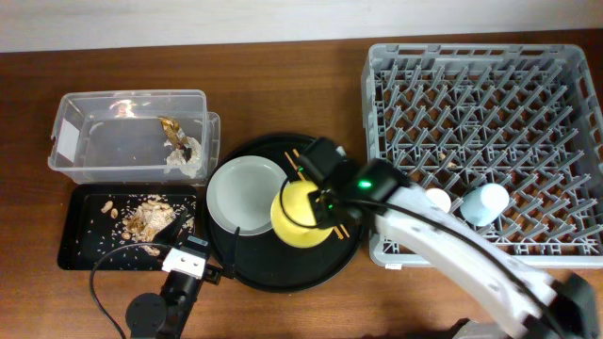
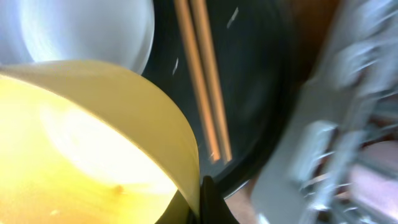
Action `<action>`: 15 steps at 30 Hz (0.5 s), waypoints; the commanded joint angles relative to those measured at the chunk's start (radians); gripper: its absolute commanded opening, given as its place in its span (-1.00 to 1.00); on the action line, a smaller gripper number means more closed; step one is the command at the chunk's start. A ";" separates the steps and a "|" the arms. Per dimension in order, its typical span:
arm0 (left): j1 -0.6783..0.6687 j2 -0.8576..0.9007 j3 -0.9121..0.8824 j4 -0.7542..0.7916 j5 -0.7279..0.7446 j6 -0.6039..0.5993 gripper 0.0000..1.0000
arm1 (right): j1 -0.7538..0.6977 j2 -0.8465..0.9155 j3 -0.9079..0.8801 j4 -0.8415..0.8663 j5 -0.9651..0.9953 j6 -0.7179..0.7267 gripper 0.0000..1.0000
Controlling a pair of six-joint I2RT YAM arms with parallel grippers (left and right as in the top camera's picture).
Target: Sort waste into correct bins and load items into the dishwasher rack
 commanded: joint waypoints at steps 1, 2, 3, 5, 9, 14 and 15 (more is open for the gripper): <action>0.006 -0.007 -0.003 -0.005 0.014 0.013 0.99 | -0.126 -0.178 0.028 -0.002 0.489 0.043 -0.92; 0.006 -0.007 -0.003 -0.005 0.014 0.013 0.99 | -0.192 -0.191 0.028 -0.003 0.617 0.071 -0.92; 0.006 -0.007 -0.003 -0.005 0.014 0.013 0.99 | -0.263 -0.188 0.028 0.005 0.714 0.074 -0.92; 0.006 -0.007 -0.003 -0.005 0.014 0.013 0.99 | -0.413 -0.154 0.028 0.031 0.822 0.074 -0.92; 0.006 -0.007 -0.003 -0.005 0.014 0.013 0.99 | -0.627 -0.009 0.028 0.134 0.867 0.061 -0.92; 0.006 -0.007 -0.003 -0.005 0.014 0.013 0.99 | -0.623 0.217 0.028 0.246 1.055 -0.105 -0.92; 0.006 -0.007 -0.003 -0.005 0.014 0.013 0.99 | -0.604 0.258 0.028 0.243 1.075 -0.105 -0.92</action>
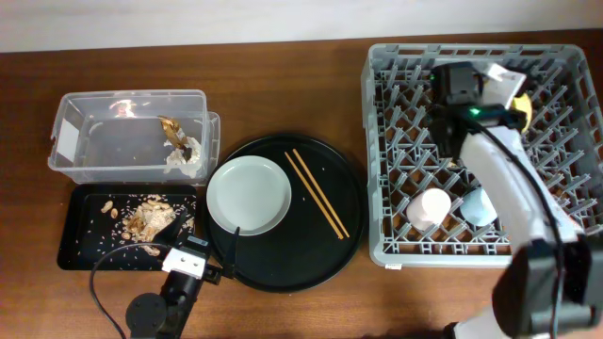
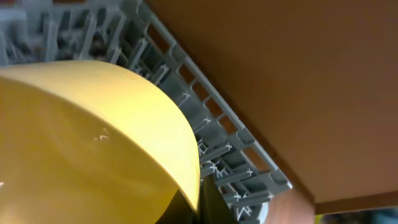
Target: Sort waste into correct bins and load items into the dishwasher rack
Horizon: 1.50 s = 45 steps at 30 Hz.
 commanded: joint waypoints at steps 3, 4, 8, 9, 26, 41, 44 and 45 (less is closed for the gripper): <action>0.006 -0.006 -0.003 -0.004 0.014 0.013 0.99 | 0.096 0.132 0.005 -0.023 0.122 -0.072 -0.92; 0.006 -0.006 -0.003 -0.004 0.014 0.013 0.99 | 0.114 0.144 0.005 -0.037 0.122 -0.072 -0.92; 0.006 -0.006 -0.003 -0.004 0.014 0.013 0.99 | 0.156 0.152 0.005 -0.125 0.104 -0.068 -0.92; 0.006 -0.006 -0.003 -0.004 0.014 0.013 0.99 | 0.161 0.152 0.005 -0.158 0.092 -0.068 -0.92; 0.006 -0.006 -0.003 -0.004 0.014 0.013 0.99 | 0.565 0.011 0.111 -0.163 -1.379 -0.040 0.33; 0.006 -0.006 -0.003 -0.004 0.014 0.013 0.99 | 0.682 0.355 0.035 -0.014 -1.228 0.379 -0.92; 0.006 -0.006 -0.003 -0.004 0.014 0.013 0.99 | 0.649 0.242 0.043 -0.075 -1.094 0.378 -0.92; 0.006 -0.006 -0.003 -0.004 0.014 0.013 0.99 | 0.633 0.182 0.048 -0.095 -1.040 0.369 -0.92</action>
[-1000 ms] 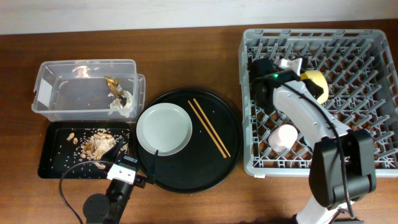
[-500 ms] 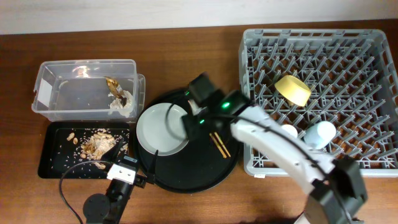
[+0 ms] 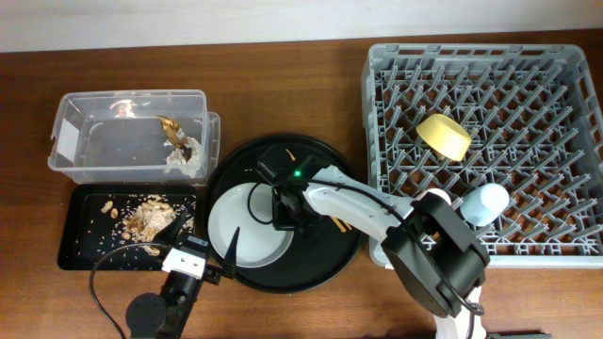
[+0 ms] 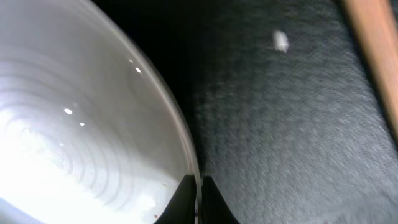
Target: Sort waste into correct bins and load items into the dishwasher rack
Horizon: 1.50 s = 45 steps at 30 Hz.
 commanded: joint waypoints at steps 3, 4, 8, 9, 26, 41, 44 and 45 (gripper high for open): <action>0.006 -0.006 -0.003 -0.004 0.014 0.013 0.99 | -0.114 -0.384 0.013 -0.088 0.425 -0.141 -0.92; 0.006 -0.006 -0.003 -0.004 0.014 0.013 0.99 | -0.150 -0.484 0.013 -0.092 0.557 -0.229 -0.92; 0.005 -0.006 -0.003 -0.004 0.014 0.013 0.99 | -0.304 -0.674 0.013 -0.091 1.165 -0.398 -0.92; 0.006 -0.006 -0.003 -0.004 0.014 0.013 0.99 | -0.365 -0.675 0.012 -0.090 1.300 -0.417 -0.92; 0.006 -0.006 -0.003 -0.004 0.014 0.013 0.99 | -0.652 -0.274 0.013 0.062 1.281 -0.614 0.17; 0.006 -0.006 -0.003 -0.004 0.014 0.013 0.99 | -0.069 -0.247 -0.019 -0.060 0.094 -0.502 0.03; 0.006 -0.006 -0.003 -0.004 0.013 0.013 0.99 | -0.088 -0.122 -0.019 0.010 0.096 -0.529 0.03; 0.006 -0.006 -0.003 -0.004 0.014 0.013 0.99 | -0.093 -0.087 -0.019 0.025 0.098 -0.551 0.03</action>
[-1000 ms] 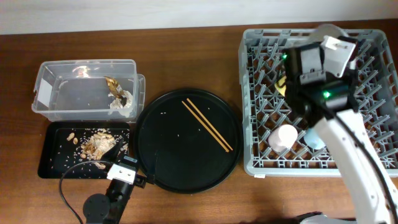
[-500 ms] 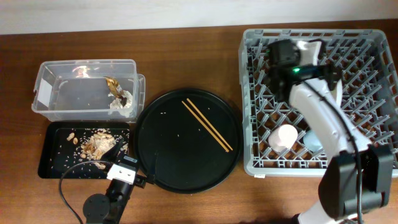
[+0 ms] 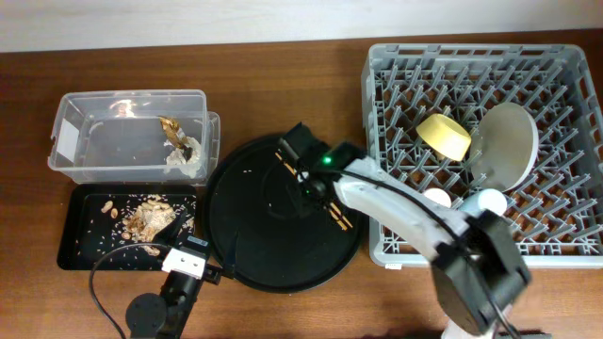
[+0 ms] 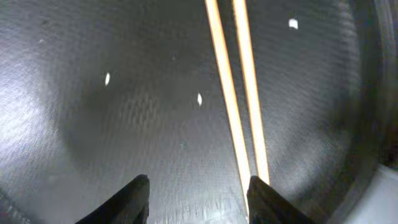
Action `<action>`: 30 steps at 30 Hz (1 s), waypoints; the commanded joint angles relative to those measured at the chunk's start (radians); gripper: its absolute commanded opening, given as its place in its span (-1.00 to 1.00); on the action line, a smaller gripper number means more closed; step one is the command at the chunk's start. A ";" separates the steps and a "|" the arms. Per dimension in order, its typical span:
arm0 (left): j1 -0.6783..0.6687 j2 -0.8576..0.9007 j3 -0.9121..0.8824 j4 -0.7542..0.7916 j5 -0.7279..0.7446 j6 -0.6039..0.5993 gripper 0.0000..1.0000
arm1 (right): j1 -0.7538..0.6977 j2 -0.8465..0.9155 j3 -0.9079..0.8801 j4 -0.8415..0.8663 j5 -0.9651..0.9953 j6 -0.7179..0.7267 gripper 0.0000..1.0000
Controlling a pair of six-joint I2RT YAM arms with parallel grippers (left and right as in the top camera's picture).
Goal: Sort waste into correct bins and load items into the dishwasher rack
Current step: 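Grasp a chopstick with the right gripper and place it in the rack, then grasp the second chopstick with the right gripper and place it in the rack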
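My right gripper [image 4: 202, 194] is open low over the black round tray [image 3: 268, 250], nothing between its fingers. Two wooden chopsticks [image 4: 239, 93] lie side by side on the tray, and their near ends run down beside the right fingertip [image 4: 268, 198]. From overhead the same gripper [image 3: 308, 179] covers the middle of the chopsticks [image 3: 340, 222]. In the grey dishwasher rack [image 3: 471, 49] a yellow bowl [image 3: 444, 136] lies on its side. A white plate [image 3: 506, 146] stands on edge just right of it.
A white cup [image 3: 435, 198] and a pale blue cup [image 3: 491, 200] sit at the rack's front. At the left are a clear bin [image 3: 132, 137] with some waste and a black tray of food scraps [image 3: 127, 224]. My left arm [image 3: 185, 266] rests at the table's front.
The right gripper was shut on the white plate's rim on the round tray. The plate now stands in the rack beside the yellow bowl. The gripper is open over the chopsticks.
My right gripper first held the yellow bowl over the round tray, then over the back of the rack. Later the bowl lay in the rack and the gripper was shut on the white plate. Now the plate is racked too, and only chopsticks lie on the tray.
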 commanded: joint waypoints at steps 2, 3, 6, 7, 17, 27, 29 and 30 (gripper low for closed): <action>0.006 -0.005 -0.003 -0.005 0.014 0.013 0.99 | -0.027 0.122 -0.005 0.043 0.016 -0.042 0.02; 0.006 -0.005 -0.003 -0.005 0.014 0.013 0.99 | -0.031 0.141 -0.005 0.048 0.018 -0.054 0.03; 0.006 -0.005 -0.003 -0.005 0.014 0.013 0.99 | -0.046 0.201 -0.005 0.051 0.017 -0.064 -0.04; 0.006 -0.005 -0.003 -0.005 0.014 0.013 0.99 | -0.046 0.214 -0.005 0.050 0.017 -0.064 -0.14; 0.006 -0.005 -0.003 -0.005 0.014 0.013 0.99 | -0.080 -0.061 0.015 -0.045 -0.049 -0.021 -0.92; 0.006 -0.005 -0.003 -0.005 0.014 0.013 0.99 | -0.423 -0.171 -0.003 -0.091 0.053 0.006 -0.26; 0.006 -0.005 -0.003 -0.005 0.014 0.013 0.99 | -0.379 -0.189 -0.003 -0.113 0.045 -0.018 -0.24; 0.006 -0.005 -0.003 -0.005 0.014 0.013 0.99 | -0.357 -0.200 -0.003 -0.113 0.044 -0.018 -0.23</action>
